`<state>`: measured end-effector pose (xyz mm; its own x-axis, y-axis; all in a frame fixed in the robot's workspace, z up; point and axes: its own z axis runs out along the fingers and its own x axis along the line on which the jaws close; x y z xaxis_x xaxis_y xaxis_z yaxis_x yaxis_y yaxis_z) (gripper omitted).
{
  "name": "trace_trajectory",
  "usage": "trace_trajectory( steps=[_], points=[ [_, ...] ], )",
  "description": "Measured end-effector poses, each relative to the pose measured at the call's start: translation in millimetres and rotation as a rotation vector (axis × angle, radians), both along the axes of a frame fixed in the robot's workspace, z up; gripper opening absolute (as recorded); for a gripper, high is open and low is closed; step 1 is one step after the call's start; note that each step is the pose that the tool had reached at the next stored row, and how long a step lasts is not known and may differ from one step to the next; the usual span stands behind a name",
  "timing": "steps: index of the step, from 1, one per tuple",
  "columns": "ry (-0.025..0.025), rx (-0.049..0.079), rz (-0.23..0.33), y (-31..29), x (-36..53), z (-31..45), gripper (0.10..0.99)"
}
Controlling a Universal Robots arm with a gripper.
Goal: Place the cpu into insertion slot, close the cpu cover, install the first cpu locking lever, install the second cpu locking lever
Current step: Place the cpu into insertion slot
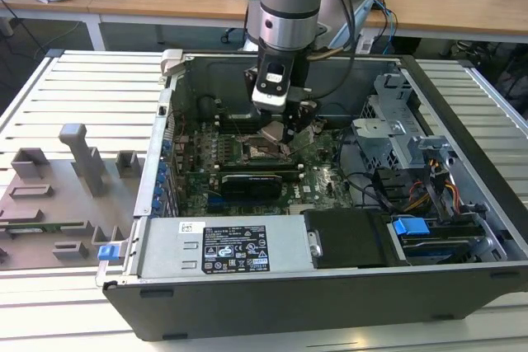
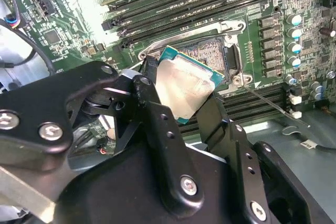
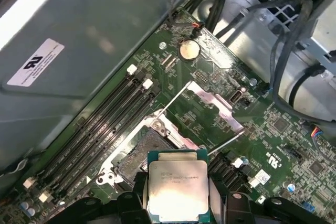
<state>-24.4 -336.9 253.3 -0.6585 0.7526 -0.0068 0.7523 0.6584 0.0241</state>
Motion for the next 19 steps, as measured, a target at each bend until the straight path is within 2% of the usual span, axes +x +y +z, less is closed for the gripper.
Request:
trace_trajectory(
  steps=[6,11,19],
  points=[
    [-0.0001,-0.004,-0.056,0.0,0.0,-0.2,0.545],
    [-0.0002,-0.013,-0.13,0.0,0.0,-0.4,0.545],
    [-0.0002,-0.02,-0.201,0.0,0.0,-0.8,0.545]
  ],
)
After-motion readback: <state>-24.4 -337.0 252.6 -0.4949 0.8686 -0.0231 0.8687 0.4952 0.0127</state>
